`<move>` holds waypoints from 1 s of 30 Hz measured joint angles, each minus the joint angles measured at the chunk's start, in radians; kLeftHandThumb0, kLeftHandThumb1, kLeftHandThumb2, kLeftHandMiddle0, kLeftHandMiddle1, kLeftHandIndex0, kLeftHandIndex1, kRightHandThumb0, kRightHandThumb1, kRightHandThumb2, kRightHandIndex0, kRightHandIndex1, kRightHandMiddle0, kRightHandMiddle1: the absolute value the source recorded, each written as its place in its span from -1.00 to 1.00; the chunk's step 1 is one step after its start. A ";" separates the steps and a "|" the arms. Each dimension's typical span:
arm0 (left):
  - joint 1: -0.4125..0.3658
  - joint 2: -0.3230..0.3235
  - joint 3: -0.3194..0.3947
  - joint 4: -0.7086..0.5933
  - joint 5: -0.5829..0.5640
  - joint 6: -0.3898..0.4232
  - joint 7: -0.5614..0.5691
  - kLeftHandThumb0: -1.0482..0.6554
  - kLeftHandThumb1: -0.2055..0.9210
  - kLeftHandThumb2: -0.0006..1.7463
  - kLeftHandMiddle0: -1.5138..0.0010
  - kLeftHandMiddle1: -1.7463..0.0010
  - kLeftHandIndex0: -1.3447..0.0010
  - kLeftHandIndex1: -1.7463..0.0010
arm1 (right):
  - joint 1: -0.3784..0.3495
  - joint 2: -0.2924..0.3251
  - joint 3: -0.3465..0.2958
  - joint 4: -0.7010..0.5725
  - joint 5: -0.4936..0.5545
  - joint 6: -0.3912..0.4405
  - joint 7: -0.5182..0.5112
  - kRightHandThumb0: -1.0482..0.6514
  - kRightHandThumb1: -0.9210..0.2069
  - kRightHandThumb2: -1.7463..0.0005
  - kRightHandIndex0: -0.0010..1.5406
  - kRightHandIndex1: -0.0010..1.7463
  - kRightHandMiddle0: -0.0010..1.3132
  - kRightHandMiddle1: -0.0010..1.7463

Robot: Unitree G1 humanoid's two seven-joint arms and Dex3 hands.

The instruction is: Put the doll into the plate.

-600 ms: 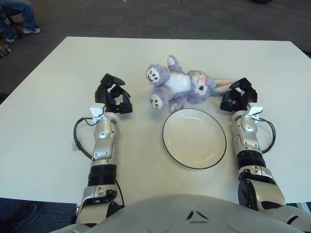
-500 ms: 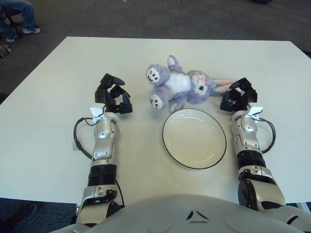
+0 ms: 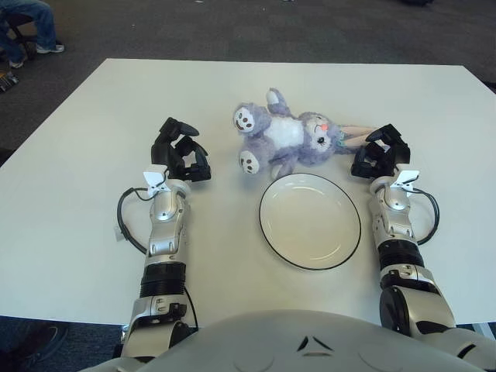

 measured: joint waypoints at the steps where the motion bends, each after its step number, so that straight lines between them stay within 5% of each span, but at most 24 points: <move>1: 0.000 0.000 0.000 0.000 0.000 0.000 0.000 0.23 -0.70 0.96 -0.17 -0.96 0.04 -1.00 | 0.000 0.000 0.000 0.000 0.000 0.000 0.000 0.23 0.76 -0.96 0.22 0.85 0.04 1.00; 30: -0.007 0.003 0.003 0.012 -0.003 -0.001 0.000 0.23 -0.68 0.94 -0.17 -0.94 0.05 -1.00 | 0.031 0.006 -0.005 -0.119 0.012 0.050 -0.009 0.23 0.72 -0.94 0.20 0.85 0.01 1.00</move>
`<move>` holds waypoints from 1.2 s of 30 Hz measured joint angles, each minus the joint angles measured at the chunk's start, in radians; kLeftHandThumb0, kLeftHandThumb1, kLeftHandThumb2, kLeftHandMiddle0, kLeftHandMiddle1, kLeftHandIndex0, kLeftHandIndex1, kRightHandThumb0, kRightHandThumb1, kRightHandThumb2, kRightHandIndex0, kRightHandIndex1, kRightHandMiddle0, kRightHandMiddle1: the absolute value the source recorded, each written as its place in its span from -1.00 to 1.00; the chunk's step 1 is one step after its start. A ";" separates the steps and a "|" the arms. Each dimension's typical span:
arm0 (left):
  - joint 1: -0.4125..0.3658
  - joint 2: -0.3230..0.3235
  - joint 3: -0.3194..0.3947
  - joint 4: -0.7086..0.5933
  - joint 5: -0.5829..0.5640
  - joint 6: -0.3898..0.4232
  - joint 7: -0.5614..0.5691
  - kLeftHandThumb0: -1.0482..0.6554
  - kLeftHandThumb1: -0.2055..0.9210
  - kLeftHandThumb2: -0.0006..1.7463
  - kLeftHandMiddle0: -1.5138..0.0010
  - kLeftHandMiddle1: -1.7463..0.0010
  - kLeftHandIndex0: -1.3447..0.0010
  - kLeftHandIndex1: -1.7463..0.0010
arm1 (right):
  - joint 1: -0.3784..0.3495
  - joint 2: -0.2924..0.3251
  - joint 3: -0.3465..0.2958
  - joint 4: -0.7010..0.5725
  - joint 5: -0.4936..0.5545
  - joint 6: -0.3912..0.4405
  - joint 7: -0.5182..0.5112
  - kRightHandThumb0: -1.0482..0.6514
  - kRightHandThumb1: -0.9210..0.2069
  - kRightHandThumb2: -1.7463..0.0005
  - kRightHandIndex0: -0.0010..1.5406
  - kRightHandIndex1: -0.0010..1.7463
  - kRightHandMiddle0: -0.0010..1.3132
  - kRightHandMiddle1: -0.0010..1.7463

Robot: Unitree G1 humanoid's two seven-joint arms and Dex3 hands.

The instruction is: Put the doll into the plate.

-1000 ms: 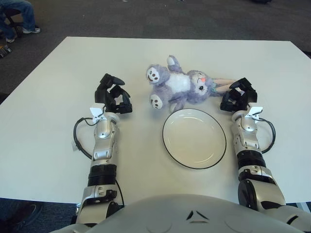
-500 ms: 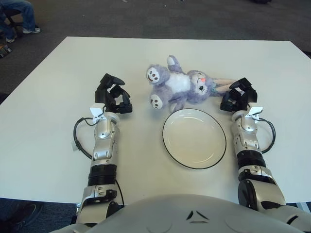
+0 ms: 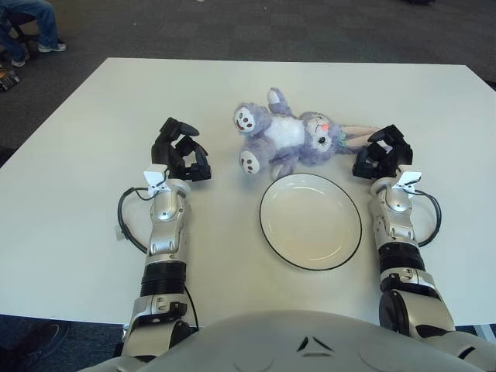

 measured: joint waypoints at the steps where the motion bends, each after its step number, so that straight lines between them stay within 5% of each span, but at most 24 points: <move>1: 0.000 0.000 0.000 0.000 0.000 0.000 0.000 0.23 -0.68 0.94 -0.17 -0.94 0.05 -1.00 | 0.003 0.001 0.001 -0.006 0.000 0.002 0.001 0.23 0.72 -0.94 0.20 0.85 0.01 1.00; 36: -0.004 0.001 -0.004 0.005 0.010 0.000 0.003 0.23 -0.69 0.95 -0.17 -0.96 0.05 -1.00 | 0.009 -0.080 0.009 -0.186 0.003 0.083 0.073 0.23 0.68 -0.91 0.18 0.86 -0.02 1.00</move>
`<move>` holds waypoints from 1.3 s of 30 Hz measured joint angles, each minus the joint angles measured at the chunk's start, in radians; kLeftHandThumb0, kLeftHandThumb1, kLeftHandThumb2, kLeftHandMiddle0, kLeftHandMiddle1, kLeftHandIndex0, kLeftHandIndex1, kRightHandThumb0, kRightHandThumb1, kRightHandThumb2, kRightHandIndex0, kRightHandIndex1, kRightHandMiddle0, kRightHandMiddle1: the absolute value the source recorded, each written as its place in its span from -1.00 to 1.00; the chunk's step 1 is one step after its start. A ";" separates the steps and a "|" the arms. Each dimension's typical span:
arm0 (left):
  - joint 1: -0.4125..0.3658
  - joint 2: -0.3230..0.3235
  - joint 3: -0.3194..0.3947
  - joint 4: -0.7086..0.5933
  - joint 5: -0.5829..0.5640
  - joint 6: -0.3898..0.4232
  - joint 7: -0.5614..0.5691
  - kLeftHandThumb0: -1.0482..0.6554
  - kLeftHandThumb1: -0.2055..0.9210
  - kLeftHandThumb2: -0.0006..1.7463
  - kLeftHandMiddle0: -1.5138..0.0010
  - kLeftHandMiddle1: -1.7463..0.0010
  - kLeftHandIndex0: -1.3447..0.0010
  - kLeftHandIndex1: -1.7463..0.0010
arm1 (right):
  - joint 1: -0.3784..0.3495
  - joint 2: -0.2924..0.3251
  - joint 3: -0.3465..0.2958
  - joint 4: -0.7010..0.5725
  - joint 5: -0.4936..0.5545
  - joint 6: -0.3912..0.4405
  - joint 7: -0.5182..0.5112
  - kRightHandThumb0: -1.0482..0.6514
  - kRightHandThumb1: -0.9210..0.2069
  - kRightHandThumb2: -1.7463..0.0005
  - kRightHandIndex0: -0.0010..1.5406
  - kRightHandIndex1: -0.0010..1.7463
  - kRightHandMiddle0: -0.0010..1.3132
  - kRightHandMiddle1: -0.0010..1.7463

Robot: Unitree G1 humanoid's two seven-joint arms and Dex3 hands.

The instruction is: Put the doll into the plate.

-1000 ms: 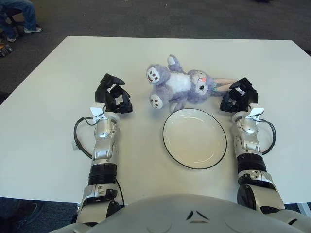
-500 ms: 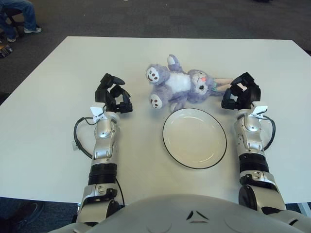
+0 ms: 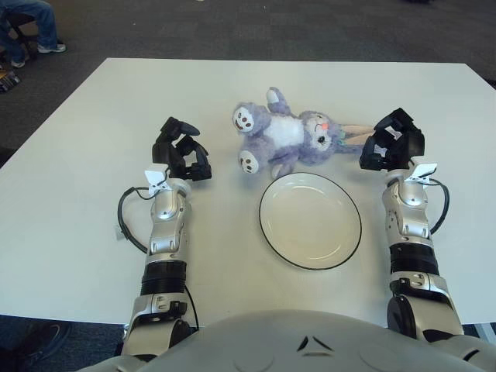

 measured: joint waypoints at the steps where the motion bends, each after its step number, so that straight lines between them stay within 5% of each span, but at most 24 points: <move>1: 0.000 0.000 0.000 0.001 0.001 0.000 0.000 0.23 -0.69 0.95 -0.17 -0.96 0.05 -1.00 | -0.001 -0.005 0.000 -0.002 0.000 0.004 0.002 0.23 0.68 -0.91 0.18 0.86 -0.03 1.00; 14: -0.006 -0.001 -0.001 0.009 0.011 0.000 0.001 0.23 -0.70 0.96 -0.18 -0.95 0.04 -1.00 | -0.029 -0.071 0.001 -0.004 -0.009 0.054 0.047 0.23 0.66 -0.92 0.15 0.92 -0.04 1.00; 21: -0.009 -0.003 -0.003 0.012 0.017 0.000 0.005 0.23 -0.72 0.97 -0.19 -0.94 0.03 -1.00 | -0.053 -0.152 0.044 -0.004 -0.104 0.048 0.088 0.22 0.74 -0.98 0.17 0.99 0.06 0.92; 39: -0.011 -0.006 -0.011 0.016 0.036 0.000 0.020 0.22 -0.74 0.97 -0.21 -0.93 0.01 -1.00 | -0.086 -0.287 0.133 -0.094 -0.339 0.045 0.102 0.22 0.40 -0.74 -0.03 1.00 -0.15 0.92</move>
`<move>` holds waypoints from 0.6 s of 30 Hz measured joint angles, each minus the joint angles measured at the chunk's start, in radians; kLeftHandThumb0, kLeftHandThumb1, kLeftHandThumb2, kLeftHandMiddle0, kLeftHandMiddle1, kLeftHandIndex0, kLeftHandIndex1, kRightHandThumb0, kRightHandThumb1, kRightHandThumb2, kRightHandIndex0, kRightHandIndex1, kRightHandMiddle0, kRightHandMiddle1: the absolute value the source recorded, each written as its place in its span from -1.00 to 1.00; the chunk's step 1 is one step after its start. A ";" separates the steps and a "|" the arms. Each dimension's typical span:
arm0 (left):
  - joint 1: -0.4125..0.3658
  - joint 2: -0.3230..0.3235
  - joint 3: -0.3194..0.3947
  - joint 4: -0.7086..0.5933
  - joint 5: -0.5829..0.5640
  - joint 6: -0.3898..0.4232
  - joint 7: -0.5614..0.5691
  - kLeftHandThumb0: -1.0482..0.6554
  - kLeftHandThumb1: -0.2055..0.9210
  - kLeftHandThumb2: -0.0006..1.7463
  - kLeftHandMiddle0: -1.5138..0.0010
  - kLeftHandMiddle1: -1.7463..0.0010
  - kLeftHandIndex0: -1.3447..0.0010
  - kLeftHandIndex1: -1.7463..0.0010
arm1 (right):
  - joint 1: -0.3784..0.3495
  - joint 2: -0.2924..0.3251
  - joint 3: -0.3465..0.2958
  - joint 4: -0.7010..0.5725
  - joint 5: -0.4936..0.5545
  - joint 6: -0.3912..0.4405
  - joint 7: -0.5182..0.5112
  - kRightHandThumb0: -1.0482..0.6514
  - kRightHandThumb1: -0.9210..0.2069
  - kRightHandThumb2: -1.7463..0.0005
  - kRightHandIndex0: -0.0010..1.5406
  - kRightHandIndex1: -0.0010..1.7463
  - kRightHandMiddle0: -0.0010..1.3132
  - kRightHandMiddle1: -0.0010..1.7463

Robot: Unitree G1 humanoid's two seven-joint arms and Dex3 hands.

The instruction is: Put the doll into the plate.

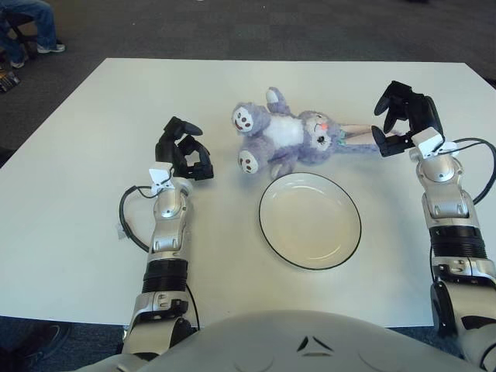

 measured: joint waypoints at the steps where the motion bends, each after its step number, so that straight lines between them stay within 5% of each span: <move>1: 0.000 0.000 0.000 0.000 0.000 0.000 0.000 0.22 -0.73 0.97 -0.21 -0.92 0.02 -1.00 | 0.000 -0.005 0.004 -0.005 -0.011 0.000 0.000 0.22 0.35 -0.69 -0.05 1.00 -0.16 0.89; 10: -0.001 -0.001 -0.001 0.002 0.001 0.000 0.000 0.22 -0.72 0.95 -0.20 -0.90 0.03 -1.00 | -0.001 -0.065 0.052 -0.042 -0.129 0.024 0.018 0.23 -0.33 -0.21 -0.55 1.00 -0.51 0.99; 11: -0.001 -0.001 -0.002 0.003 0.001 0.000 0.000 0.22 -0.72 0.95 -0.20 -0.90 0.03 -1.00 | -0.001 -0.071 0.058 -0.043 -0.137 0.028 0.023 -0.04 -0.31 -0.09 -0.30 1.00 -0.69 0.90; 14: -0.001 -0.001 -0.002 0.003 0.002 0.000 0.000 0.22 -0.71 0.94 -0.20 -0.90 0.03 -1.00 | -0.004 -0.078 0.071 -0.043 -0.161 0.034 0.025 -0.45 -0.40 0.20 -0.01 1.00 -0.90 0.51; 18: -0.002 -0.001 -0.004 0.004 0.002 0.000 0.000 0.22 -0.71 0.94 -0.20 -0.90 0.03 -1.00 | -0.014 -0.080 0.092 -0.039 -0.177 0.031 0.024 -0.65 -0.52 0.39 0.14 1.00 -0.97 0.22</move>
